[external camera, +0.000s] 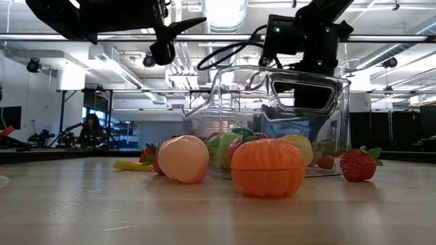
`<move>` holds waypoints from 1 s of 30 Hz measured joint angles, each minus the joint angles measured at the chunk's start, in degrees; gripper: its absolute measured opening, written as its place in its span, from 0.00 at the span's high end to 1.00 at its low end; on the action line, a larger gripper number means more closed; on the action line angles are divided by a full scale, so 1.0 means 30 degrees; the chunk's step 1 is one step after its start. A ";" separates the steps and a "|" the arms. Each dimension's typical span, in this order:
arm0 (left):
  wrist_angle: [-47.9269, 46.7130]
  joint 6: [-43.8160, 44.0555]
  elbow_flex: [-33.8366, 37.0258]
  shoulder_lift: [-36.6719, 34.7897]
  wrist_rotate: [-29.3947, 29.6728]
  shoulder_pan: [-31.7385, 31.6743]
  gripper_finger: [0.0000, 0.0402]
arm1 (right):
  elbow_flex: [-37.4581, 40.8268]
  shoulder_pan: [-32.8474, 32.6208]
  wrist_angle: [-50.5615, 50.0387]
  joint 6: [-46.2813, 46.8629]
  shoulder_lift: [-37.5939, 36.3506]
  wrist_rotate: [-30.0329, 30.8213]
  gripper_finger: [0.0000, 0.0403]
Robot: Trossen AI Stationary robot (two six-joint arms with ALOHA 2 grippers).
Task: Pick and placing Produce into tupperware
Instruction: Put the red strawberry into the transparent bin
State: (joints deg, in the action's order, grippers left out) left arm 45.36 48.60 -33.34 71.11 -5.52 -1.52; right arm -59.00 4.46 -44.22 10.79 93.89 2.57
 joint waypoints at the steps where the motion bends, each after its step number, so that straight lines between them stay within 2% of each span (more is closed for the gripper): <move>1: 0.0010 0.0000 0.0000 0.0000 0.0000 0.0000 0.52 | 0.0017 -0.0004 0.0170 -0.0591 0.0000 -0.0004 0.41; 11: 0.0009 0.0041 0.0000 0.0000 -0.0007 0.0000 0.52 | 0.0737 0.0018 0.1599 -0.3472 -0.0027 0.0000 0.41; 22: -0.0029 -0.0106 0.0053 0.0000 -0.0007 0.0000 0.52 | 0.1638 -0.0018 0.2165 -0.3692 -0.0025 0.0012 0.41; 30: -0.0022 -0.0338 0.0058 0.0000 -0.0007 0.0000 0.52 | 0.1958 -0.0018 0.4627 -0.4486 0.0013 0.0095 0.41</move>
State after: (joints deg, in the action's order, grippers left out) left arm 45.30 47.58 -33.17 71.11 -5.54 -1.52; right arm -53.12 4.40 -30.34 -2.67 93.92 2.85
